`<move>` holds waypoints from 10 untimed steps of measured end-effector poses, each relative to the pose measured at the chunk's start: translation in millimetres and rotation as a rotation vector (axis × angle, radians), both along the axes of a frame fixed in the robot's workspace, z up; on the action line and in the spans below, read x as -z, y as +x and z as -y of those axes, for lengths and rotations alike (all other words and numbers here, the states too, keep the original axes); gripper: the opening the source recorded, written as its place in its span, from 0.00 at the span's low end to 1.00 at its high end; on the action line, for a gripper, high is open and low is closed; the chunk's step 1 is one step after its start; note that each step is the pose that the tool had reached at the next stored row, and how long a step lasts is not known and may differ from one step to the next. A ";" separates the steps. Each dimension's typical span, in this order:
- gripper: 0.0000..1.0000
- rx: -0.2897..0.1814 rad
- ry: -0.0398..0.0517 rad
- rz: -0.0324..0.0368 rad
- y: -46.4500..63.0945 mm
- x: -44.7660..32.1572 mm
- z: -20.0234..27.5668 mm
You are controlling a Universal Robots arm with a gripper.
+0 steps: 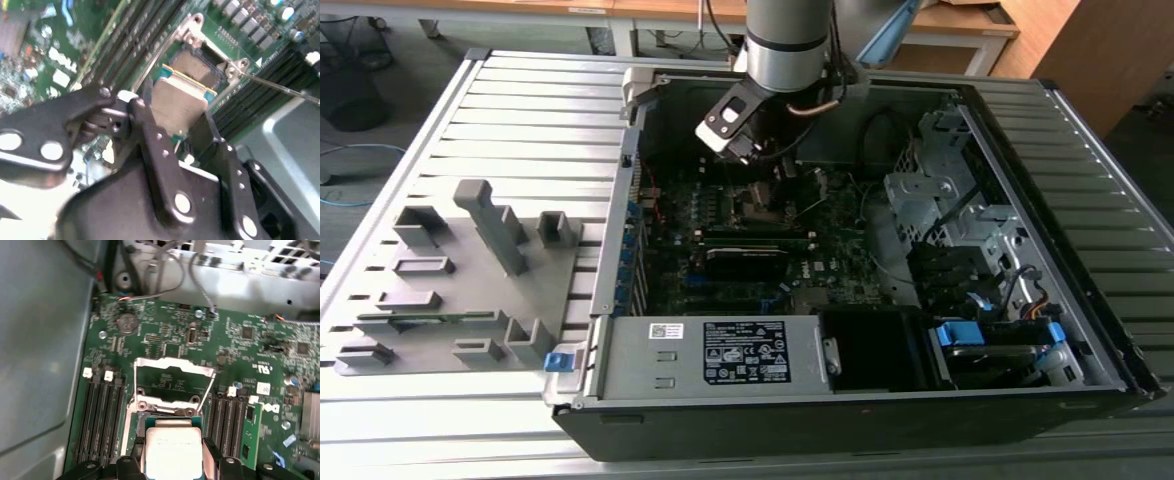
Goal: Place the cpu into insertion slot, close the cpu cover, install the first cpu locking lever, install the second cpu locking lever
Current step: 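Place the cpu into insertion slot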
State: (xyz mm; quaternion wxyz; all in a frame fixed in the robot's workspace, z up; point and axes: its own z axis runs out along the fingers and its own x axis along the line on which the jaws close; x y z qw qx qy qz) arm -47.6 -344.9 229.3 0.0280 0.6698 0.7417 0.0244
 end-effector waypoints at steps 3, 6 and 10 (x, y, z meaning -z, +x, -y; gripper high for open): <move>0.54 0.055 0.0000 -0.0001 0.0 0.2 0.0; 0.54 0.109 0.0000 -0.0001 0.0 0.5 0.0; 0.54 0.166 0.0000 -0.0001 0.0 0.6 0.0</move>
